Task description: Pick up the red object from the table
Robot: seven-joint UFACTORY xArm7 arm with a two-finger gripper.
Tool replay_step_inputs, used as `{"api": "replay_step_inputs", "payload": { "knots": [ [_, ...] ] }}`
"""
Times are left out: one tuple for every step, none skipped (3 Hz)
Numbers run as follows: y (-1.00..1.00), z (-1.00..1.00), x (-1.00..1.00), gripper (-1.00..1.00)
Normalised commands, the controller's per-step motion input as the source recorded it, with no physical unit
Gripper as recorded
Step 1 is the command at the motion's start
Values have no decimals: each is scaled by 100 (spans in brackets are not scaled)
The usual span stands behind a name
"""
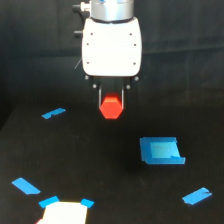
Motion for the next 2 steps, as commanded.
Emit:
{"api": "replay_step_inputs", "payload": {
  "knots": [
    [-8,14,-34,-62],
    [-69,30,-9,-89]
  ]
}}
